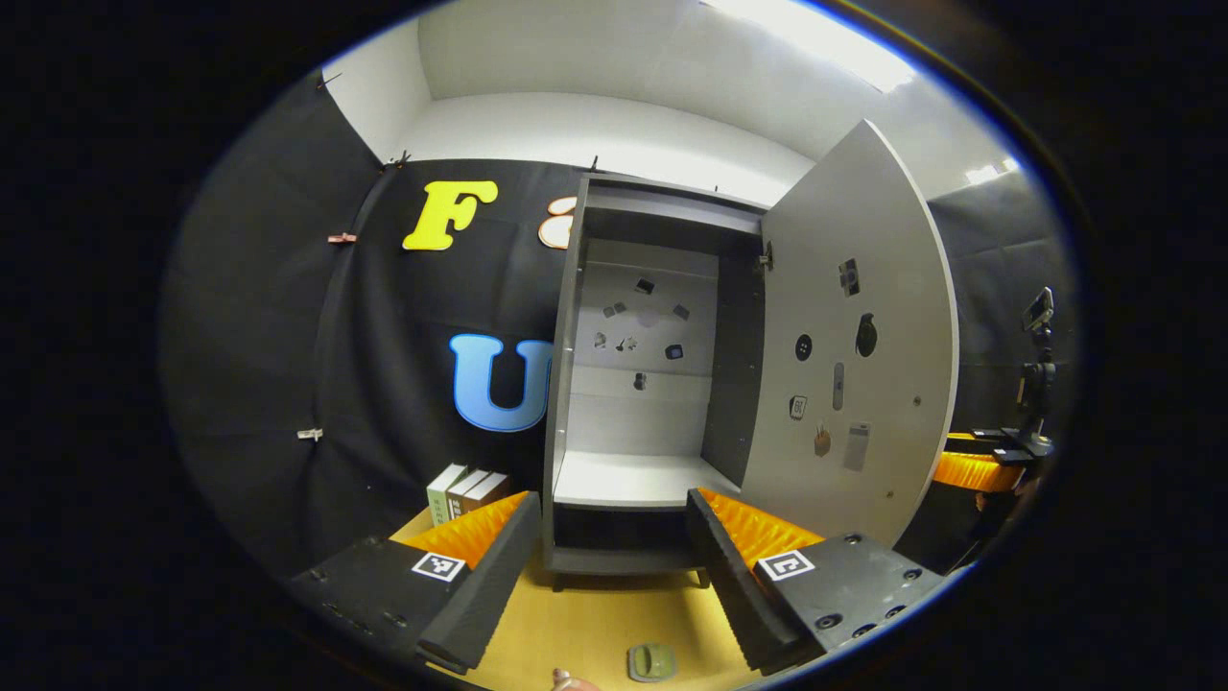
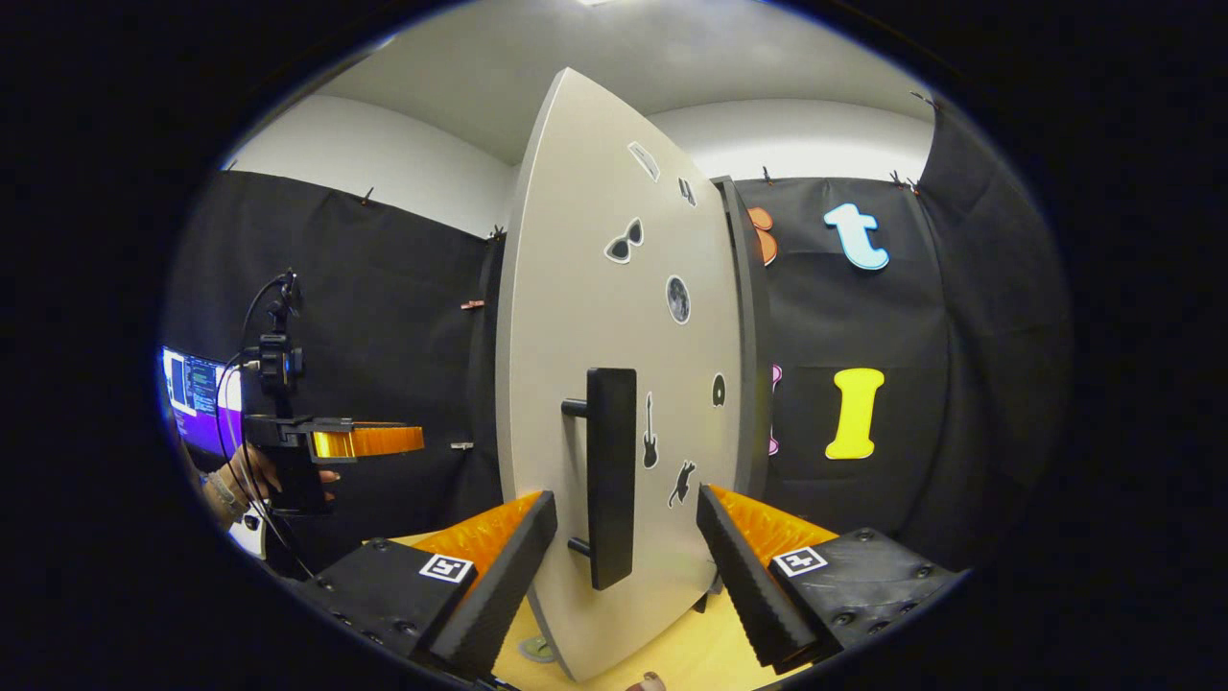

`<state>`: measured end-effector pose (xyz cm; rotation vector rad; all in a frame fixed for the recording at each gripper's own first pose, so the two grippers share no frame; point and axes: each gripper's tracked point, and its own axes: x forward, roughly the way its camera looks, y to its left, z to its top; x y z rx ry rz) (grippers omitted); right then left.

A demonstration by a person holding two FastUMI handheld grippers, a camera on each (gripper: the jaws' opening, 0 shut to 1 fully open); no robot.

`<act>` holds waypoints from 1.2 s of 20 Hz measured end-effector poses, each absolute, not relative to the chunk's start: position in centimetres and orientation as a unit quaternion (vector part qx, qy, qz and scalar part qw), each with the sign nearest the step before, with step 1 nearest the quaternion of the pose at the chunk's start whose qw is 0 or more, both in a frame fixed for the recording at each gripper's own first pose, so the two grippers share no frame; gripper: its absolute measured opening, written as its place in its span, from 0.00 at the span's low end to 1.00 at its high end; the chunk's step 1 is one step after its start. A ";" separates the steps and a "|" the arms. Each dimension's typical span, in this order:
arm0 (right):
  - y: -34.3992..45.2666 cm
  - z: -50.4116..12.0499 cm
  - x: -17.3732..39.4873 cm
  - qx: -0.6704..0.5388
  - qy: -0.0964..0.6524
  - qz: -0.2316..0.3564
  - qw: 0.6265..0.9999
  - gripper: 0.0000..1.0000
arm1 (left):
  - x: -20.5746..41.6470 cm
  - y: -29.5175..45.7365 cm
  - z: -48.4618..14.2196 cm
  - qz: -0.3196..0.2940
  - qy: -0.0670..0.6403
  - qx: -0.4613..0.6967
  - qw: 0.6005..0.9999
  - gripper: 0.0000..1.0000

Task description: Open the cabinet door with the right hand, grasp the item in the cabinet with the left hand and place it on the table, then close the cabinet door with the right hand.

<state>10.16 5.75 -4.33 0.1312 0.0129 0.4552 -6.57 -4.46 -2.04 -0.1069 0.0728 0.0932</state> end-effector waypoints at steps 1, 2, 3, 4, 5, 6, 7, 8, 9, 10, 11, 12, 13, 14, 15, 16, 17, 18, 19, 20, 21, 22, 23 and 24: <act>6.7 -4.3 10.5 0.064 0.007 0.216 0.974 0.98 | -6.1 -3.7 -2.2 0.032 0.038 -0.052 0.997 0.95; 7.8 -4.3 10.7 0.062 0.006 0.208 0.976 0.98 | -5.7 -2.8 -2.1 0.021 0.039 -0.050 0.998 0.95; 9.0 -4.3 11.2 0.061 0.004 0.201 0.978 0.98 | -5.4 -1.8 -2.2 0.012 0.040 -0.050 0.998 0.95; 10.1 -4.4 11.6 0.060 0.004 0.195 0.979 0.98 | -5.2 -0.9 -2.3 0.005 0.041 -0.050 0.998 0.94; 11.2 -4.7 12.0 0.061 0.003 0.188 0.980 0.97 | -5.2 0.2 -2.7 0.001 0.043 -0.052 0.998 0.95; 12.4 -4.7 12.5 0.061 0.003 0.184 0.981 1.00 | -5.3 1.0 -2.9 -0.003 0.045 -0.054 0.998 0.95; 13.4 -4.7 13.1 0.060 0.001 0.180 0.982 0.97 | -5.1 2.0 -3.2 -0.007 0.045 -0.056 0.997 0.95; 14.7 -4.7 13.7 0.059 0.000 0.178 0.982 0.97 | -5.2 2.7 -3.4 -0.013 0.048 -0.058 0.997 0.95; 15.7 -4.9 14.6 0.061 0.001 0.171 0.983 0.97 | -5.3 3.5 -3.7 -0.018 0.052 -0.057 0.997 0.94; 16.8 -5.2 15.4 0.063 0.000 0.168 0.984 0.97 | -5.3 4.3 -4.0 -0.020 0.056 -0.052 0.997 0.94; 17.9 -5.2 16.4 0.067 -0.002 0.164 0.984 0.97 | -5.4 5.2 -4.2 -0.020 0.061 -0.045 0.997 0.95; 19.0 -5.2 16.7 0.078 -0.003 0.164 0.983 0.97 | -5.4 5.9 -4.4 -0.019 0.065 -0.038 0.997 0.95; 20.3 -5.1 16.7 0.090 -0.006 0.168 0.982 0.98 | -5.3 6.2 -4.4 -0.021 0.067 -0.033 0.997 0.95; 20.8 -4.8 16.5 0.094 -0.011 0.171 0.981 0.98 | -5.3 6.1 -4.4 -0.027 0.065 -0.033 0.997 0.95; 21.0 -4.6 16.2 0.086 -0.014 0.171 0.981 0.98 | -5.2 5.8 -4.3 -0.033 0.065 -0.034 0.997 0.95; 20.7 -4.7 15.9 0.070 -0.014 0.168 0.983 0.98 | -5.1 5.4 -4.3 -0.040 0.064 -0.036 0.996 0.95; 20.2 -5.1 15.5 0.057 -0.013 0.162 0.985 0.98 | -4.9 4.9 -4.3 -0.046 0.063 -0.038 0.996 0.95; 19.3 -5.4 15.3 0.052 -0.010 0.151 0.987 0.98 | -4.6 4.2 -4.4 -0.054 0.063 -0.044 0.996 0.95; 18.3 -5.8 15.3 0.055 -0.005 0.136 0.989 0.98 | -4.3 3.5 -4.3 -0.063 0.059 -0.047 0.995 0.95; 17.4 -5.8 15.4 0.059 -0.002 0.117 0.991 0.98 | -4.0 2.8 -4.0 -0.070 0.050 -0.048 0.995 0.95; 16.0 -5.7 15.7 0.057 0.001 0.090 0.994 0.98 | -3.7 2.2 -3.8 -0.073 0.047 -0.047 0.995 0.94; 14.6 -5.5 15.7 0.047 -0.005 0.065 0.997 0.98 | -3.4 1.5 -3.4 -0.078 0.046 -0.044 0.995 0.95; 13.6 -4.7 15.8 0.039 -0.019 0.042 0.998 0.98 | -3.1 0.5 -3.1 -0.083 0.044 -0.040 0.995 0.95; 12.9 -4.2 15.9 0.035 -0.028 0.029 0.999 0.98 | -2.9 -0.3 -2.6 -0.088 0.039 -0.035 0.995 0.95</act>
